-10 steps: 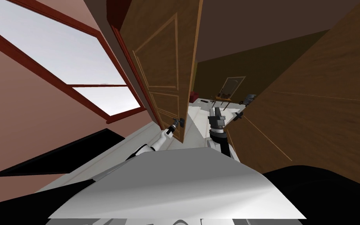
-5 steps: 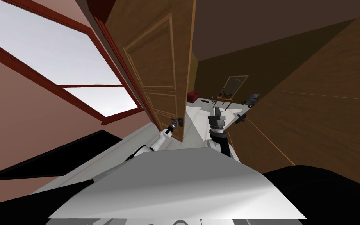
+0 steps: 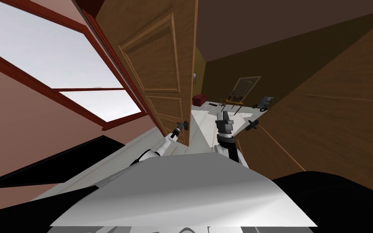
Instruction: Push the door open
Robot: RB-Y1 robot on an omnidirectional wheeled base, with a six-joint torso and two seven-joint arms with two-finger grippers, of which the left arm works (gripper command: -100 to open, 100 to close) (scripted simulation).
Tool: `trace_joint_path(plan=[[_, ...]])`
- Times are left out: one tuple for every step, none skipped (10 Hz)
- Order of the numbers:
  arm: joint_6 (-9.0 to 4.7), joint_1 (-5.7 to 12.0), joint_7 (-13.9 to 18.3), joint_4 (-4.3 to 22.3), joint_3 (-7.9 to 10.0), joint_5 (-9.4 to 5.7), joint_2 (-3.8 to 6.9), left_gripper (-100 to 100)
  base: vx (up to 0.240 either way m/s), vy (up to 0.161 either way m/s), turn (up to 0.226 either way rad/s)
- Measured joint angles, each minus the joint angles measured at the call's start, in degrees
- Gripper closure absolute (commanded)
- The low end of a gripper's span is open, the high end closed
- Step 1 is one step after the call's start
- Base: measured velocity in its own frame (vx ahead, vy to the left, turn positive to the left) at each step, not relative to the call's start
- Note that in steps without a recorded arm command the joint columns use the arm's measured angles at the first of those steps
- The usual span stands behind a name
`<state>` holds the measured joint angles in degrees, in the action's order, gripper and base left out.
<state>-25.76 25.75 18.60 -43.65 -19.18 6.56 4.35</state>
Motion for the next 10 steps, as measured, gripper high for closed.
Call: trace_joint_path(plan=[[0.06,0.40,-0.08,0.79,0.64,-0.21,0.18,100,0.098,-0.124,0.068],[-0.18,0.24,-0.51,1.20,1.32,-0.33,0.06,100,0.109,-0.145,0.085],[0.17,-0.71,-0.88,0.05,1.92,-0.43,0.40,100,0.112,-0.135,0.060],[-0.12,-0.56,-1.37,0.76,2.80,-0.62,0.35,100,0.096,-0.122,0.037],[-0.35,0.02,-1.69,1.66,3.53,-0.82,0.31,100,0.128,-0.163,0.068],[-0.63,0.38,-2.25,2.56,4.55,-1.04,0.05,100,0.113,-0.130,0.056],[-0.07,-0.36,-2.46,1.14,4.83,-1.07,0.32,100,0.101,-0.117,0.073],[0.37,0.18,-2.81,1.52,5.60,-1.25,0.08,100,0.114,-0.143,0.053],[-0.09,0.89,-3.43,2.95,6.72,-1.50,-0.21,100,0.079,-0.128,0.033],[-0.38,0.71,-3.99,2.88,7.43,-1.61,-0.25,100,0.043,-0.062,0.019]])
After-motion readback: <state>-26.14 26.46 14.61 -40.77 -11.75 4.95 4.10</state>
